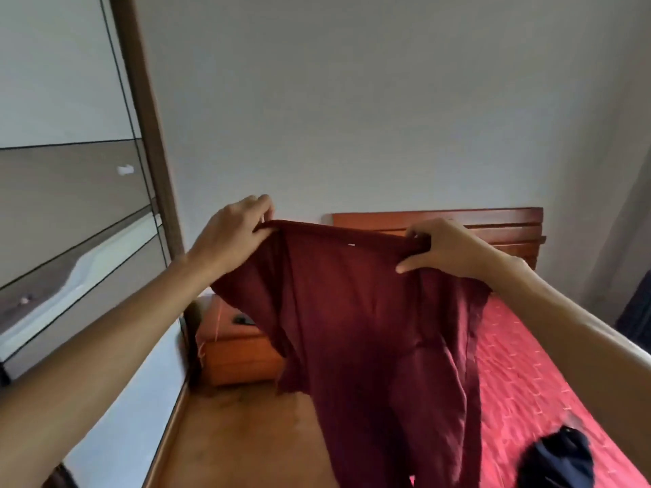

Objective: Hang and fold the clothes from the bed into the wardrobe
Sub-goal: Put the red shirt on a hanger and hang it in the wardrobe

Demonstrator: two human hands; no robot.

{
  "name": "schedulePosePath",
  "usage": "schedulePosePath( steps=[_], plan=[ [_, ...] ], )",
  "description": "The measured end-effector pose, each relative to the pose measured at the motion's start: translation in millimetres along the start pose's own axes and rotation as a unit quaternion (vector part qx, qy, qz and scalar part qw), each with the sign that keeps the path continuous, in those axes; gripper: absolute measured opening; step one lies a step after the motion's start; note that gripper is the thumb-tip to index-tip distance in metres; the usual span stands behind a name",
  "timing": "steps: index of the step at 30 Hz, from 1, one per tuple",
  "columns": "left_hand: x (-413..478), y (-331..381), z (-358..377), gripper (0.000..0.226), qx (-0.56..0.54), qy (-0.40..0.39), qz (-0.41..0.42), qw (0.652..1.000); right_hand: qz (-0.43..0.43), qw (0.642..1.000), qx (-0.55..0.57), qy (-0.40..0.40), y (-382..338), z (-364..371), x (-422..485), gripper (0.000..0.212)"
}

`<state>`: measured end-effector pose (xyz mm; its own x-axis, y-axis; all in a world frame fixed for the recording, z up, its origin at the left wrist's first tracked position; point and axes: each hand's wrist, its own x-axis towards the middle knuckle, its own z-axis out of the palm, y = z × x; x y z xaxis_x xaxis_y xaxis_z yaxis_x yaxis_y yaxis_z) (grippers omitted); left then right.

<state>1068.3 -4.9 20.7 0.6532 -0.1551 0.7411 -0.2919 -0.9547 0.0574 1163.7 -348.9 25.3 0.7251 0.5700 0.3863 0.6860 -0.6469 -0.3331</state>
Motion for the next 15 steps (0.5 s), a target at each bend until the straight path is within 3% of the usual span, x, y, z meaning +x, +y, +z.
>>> schedulePosePath(
  steps=[5, 7, 10, 13, 15],
  plan=[
    [-43, -78, -49, 0.018, 0.137, -0.022, -0.028, 0.990, -0.069, 0.997, 0.016, 0.009, -27, 48, 66, 0.024],
    [-62, -103, -70, 0.015, 0.163, -0.023, -0.054, 0.985, -0.086, 0.996, -0.004, 0.027, -37, 71, 92, 0.008],
    [-84, -130, -98, 0.011, 0.193, -0.011, -0.082, 0.978, -0.129, 0.987, -0.066, 0.069, -62, 106, 125, 0.019],
    [-96, -159, -124, 0.014, 0.219, 0.003, -0.148, 0.964, -0.191, 0.978, -0.044, 0.067, -98, 133, 159, 0.024],
    [-101, -176, -139, 0.021, 0.243, 0.035, -0.158, 0.956, -0.193, 0.975, -0.010, 0.107, -125, 144, 183, 0.029]
  ],
)
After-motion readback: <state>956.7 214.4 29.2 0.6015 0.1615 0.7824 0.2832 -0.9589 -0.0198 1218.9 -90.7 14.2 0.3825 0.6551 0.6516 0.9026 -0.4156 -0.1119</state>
